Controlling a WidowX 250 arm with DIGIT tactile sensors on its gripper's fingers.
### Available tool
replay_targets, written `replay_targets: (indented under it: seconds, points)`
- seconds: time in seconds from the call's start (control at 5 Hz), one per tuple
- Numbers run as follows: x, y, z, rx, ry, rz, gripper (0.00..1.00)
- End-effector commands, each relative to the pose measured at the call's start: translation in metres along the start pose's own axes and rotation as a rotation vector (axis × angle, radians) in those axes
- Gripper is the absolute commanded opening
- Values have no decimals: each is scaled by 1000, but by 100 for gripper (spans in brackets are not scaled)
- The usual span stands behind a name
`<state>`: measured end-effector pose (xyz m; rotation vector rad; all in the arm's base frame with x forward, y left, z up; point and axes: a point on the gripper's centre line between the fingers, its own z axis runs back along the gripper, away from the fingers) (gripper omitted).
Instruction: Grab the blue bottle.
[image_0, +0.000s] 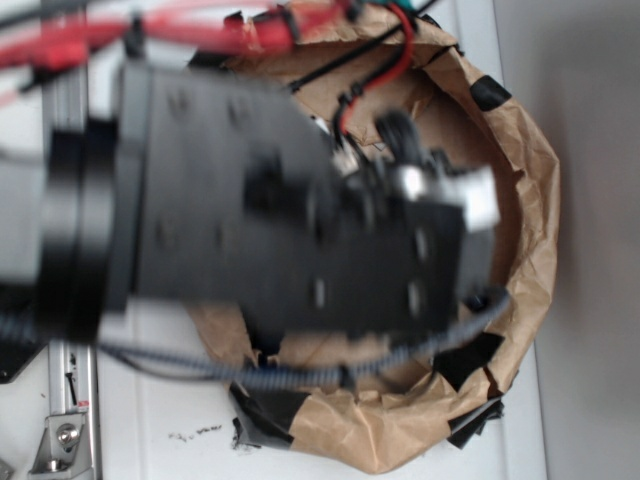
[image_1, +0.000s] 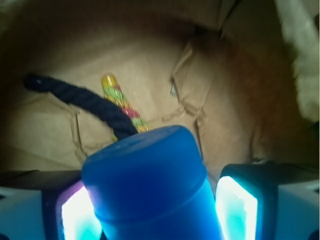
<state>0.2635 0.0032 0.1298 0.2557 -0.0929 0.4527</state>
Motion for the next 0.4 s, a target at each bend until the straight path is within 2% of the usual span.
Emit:
replay_targets:
  seconds: [0.0,0.2]
  points:
    - [2,1,-3,-95,-64,222,0]
    - [0,5,1,-119,-27,204,0]
